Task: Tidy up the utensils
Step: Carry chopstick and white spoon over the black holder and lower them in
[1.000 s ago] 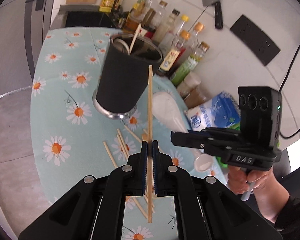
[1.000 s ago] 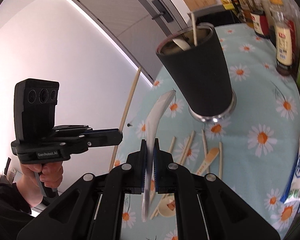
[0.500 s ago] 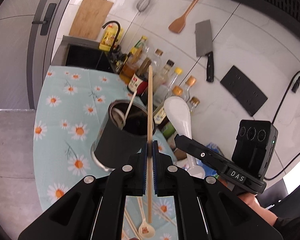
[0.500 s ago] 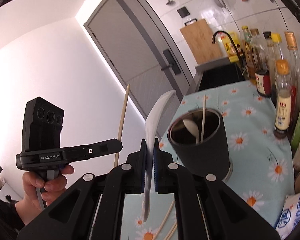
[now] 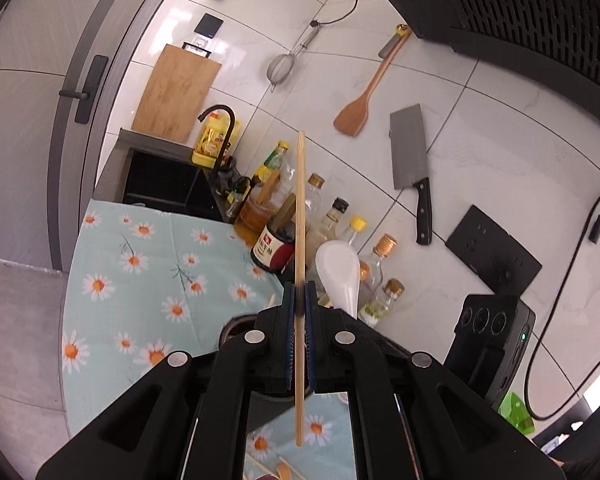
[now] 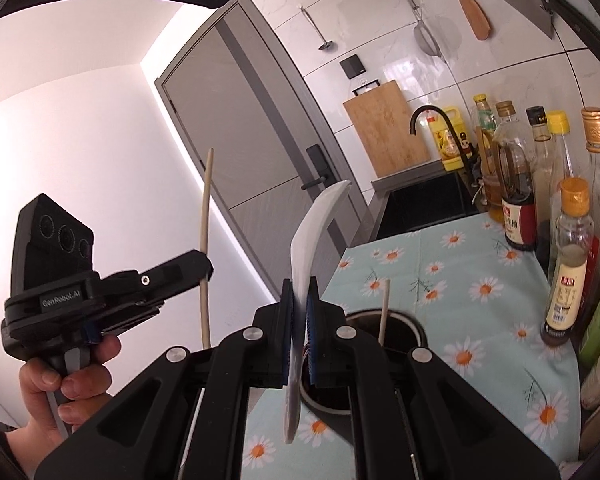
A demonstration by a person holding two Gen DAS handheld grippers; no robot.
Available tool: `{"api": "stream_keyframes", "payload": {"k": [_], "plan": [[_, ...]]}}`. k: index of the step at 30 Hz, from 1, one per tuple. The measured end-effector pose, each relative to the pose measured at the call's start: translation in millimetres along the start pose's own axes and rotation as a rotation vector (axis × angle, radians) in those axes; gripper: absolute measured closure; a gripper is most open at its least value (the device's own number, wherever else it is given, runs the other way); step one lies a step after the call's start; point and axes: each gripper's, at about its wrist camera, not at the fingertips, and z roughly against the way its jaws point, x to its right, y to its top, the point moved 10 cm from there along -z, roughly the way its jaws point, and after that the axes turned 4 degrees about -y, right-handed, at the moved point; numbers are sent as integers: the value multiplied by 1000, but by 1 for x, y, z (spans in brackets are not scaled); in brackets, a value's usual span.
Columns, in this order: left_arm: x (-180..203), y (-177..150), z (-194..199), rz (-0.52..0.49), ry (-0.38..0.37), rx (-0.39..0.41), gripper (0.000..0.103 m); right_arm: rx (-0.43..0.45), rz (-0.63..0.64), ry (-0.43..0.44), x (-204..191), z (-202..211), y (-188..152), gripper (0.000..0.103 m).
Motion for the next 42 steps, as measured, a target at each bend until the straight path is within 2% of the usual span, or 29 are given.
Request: {"api": "stream_keyframes", "payload": {"k": [5, 12, 17, 26, 42], "plan": [[-5, 12, -15, 16, -9, 38, 99, 29, 8, -19, 9, -12, 7, 96], [-17, 10, -35, 43, -7, 76, 99, 45, 4, -55, 26, -29, 2, 96], [-28, 3, -48, 71, 7, 80, 99, 42, -5, -80, 36, -41, -10, 96], [-31, -8, -62, 6, 66, 87, 99, 14, 27, -111, 40, -52, -22, 96], [-36, -29, -65, -5, 84, 58, 99, -2, 44, -138, 43, -49, -41, 96]]}}
